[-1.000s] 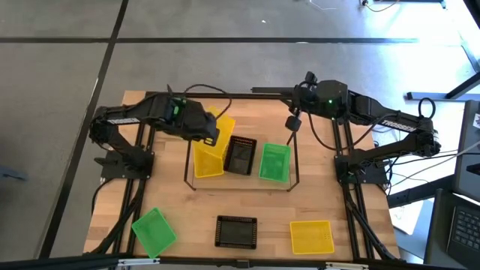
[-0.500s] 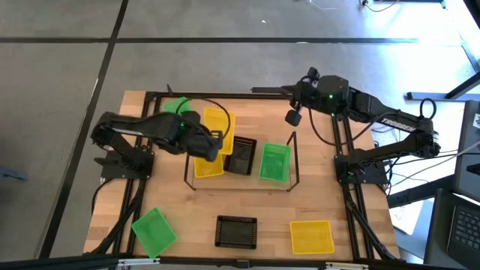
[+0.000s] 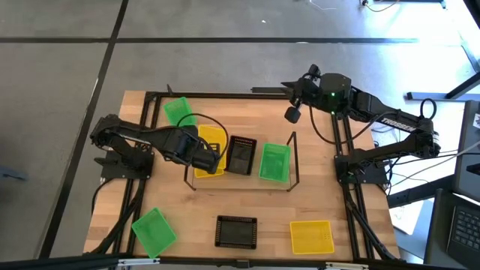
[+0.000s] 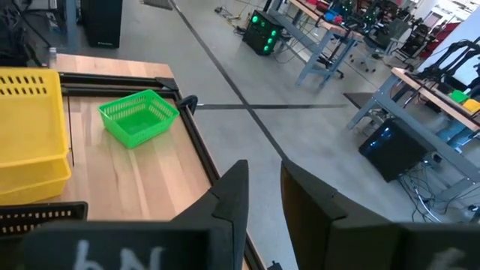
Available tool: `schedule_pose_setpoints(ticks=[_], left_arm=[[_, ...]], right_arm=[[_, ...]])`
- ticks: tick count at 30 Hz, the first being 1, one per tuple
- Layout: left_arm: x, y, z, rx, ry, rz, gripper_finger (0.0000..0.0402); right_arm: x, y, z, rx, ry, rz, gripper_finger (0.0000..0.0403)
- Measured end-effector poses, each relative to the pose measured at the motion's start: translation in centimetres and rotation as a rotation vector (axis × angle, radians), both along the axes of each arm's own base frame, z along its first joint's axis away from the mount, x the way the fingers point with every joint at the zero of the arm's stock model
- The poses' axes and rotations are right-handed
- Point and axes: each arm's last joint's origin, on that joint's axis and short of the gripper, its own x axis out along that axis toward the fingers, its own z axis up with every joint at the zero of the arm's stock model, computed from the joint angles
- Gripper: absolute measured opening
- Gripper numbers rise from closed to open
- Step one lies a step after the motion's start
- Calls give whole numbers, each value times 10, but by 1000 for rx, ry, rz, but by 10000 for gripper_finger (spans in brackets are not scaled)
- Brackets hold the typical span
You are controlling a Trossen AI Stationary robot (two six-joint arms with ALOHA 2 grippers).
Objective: Stack baskets on shelf by color
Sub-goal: Stack the top yellow bin on top of the yellow bin on the shelf
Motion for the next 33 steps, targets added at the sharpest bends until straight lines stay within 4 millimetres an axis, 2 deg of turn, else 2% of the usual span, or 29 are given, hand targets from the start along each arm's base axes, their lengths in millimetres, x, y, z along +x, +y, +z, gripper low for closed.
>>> schedule_pose_setpoints(ticks=[8,19,27,33], left_arm=[[-1,1,-17,1,59,19,0],[5,-1,-39,-6,43,20,0],[9,-1,-50,-11,22,26,0],[12,3,-52,1,36,-59,17]], right_arm=[[1,0,2,-5,-19,0,77],[1,0,3,-1,-33,-2,77],[1,0,3,-1,-33,-2,77],[1,0,3,-1,-33,-2,77]])
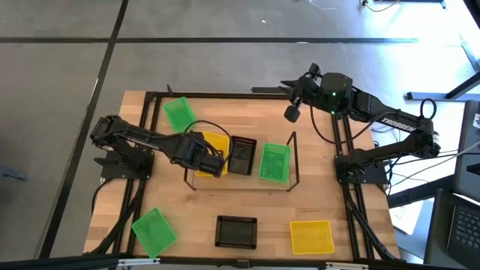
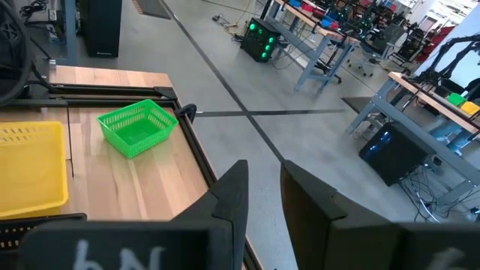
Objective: Stack baskets on shelf by color
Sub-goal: Stack the top yellow bin on top of the yellow bin on the shelf
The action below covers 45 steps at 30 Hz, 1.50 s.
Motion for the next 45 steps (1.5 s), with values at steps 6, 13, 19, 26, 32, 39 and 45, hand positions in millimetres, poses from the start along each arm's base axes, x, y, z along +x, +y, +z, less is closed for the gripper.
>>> schedule_pose_setpoints(ticks=[6,13,19,26,32,39,45], left_arm=[[2,5,0,-19,21,-45,48],[3,13,0,-40,27,-22,64],[1,16,5,-19,41,-95,59],[3,19,15,12,67,-229,34],[3,23,15,26,114,-301,3],[1,28,7,25,161,-300,0],[2,28,-4,8,171,-304,0]], right_arm=[[0,0,0,0,0,0,77],[0,0,0,0,0,-1,77],[0,0,0,0,0,-1,77],[-1,-1,0,-15,4,-57,77],[-2,-2,0,-27,7,-100,77],[-2,-2,0,-27,8,-100,77],[-2,-2,0,-27,8,-100,77]])
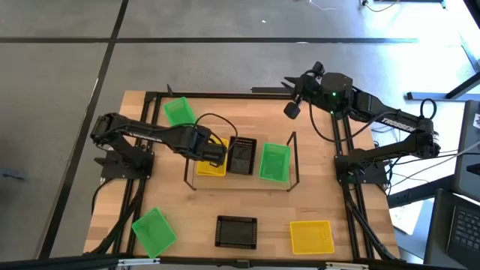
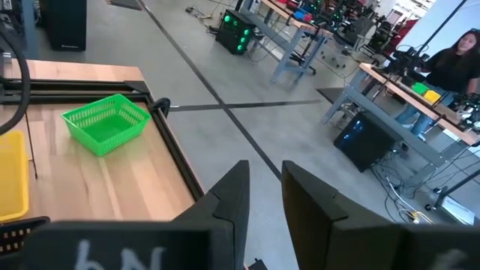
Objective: Stack baskets on shelf by color
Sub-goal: Stack the top yellow bin on top of the yellow bin on the shelf, then stack the black bin on top of the black bin on the shelf
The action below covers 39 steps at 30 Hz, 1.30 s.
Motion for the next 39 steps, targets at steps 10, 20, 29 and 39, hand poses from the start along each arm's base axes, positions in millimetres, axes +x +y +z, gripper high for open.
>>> schedule_pose_setpoints(ticks=[10,20,29,39], left_arm=[[-1,-2,-23,-60,35,-11,0],[-1,-1,21,-5,52,-203,0],[-9,4,75,158,19,-282,0],[-12,8,98,318,15,-360,0]], right_arm=[[0,0,0,0,0,0,77],[-4,2,0,-83,94,54,77],[-24,16,20,9,226,353,77],[-46,34,47,69,275,495,77]])
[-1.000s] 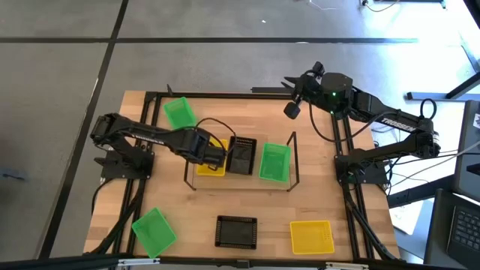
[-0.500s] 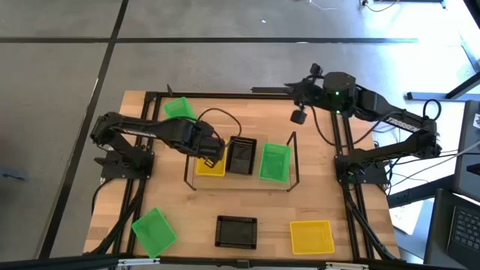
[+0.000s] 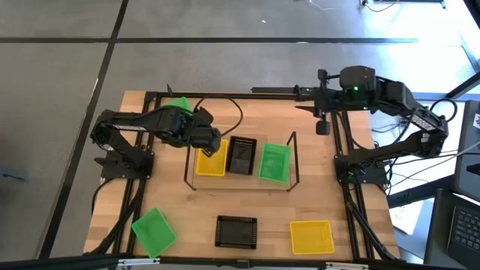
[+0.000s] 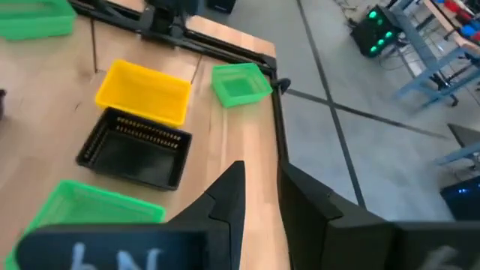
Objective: Stack baskets on shelf by color
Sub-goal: Stack the black bin on top of the black bin on the shelf
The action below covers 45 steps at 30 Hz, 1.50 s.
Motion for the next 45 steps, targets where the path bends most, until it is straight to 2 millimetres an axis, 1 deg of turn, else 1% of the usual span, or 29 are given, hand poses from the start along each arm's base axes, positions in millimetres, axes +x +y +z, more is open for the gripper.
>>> schedule_pose_setpoints(ticks=[4,7,11,15,17,19,24,27,29,33,40,45], left_arm=[[-10,2,6,23,6,0,0],[-21,4,13,44,-17,-14,0],[-41,6,24,63,-48,-41,0],[-65,8,36,68,-77,-81,0],[-71,8,41,73,-83,-119,0],[-83,10,46,73,-92,-151,0],[-104,11,56,73,-109,-217,0],[-107,11,58,93,-97,-263,0],[-111,12,59,98,-91,-292,0],[-116,12,61,99,-74,-353,0],[-118,6,62,99,-42,-474,0],[-119,-1,61,68,-15,-613,0]], right_arm=[[-2,13,7,-7,-11,58,77],[1,23,7,-16,-5,66,77],[18,35,0,24,16,66,76],[43,53,-10,83,46,102,76],[54,65,-16,132,66,149,76],[63,76,-20,196,87,218,76],[81,103,-17,427,114,301,76],[93,117,-22,516,161,321,77],[101,125,-30,569,208,290,77],[117,136,-53,659,319,189,77],[151,154,-96,671,463,128,77],[174,163,-130,703,577,110,77]])
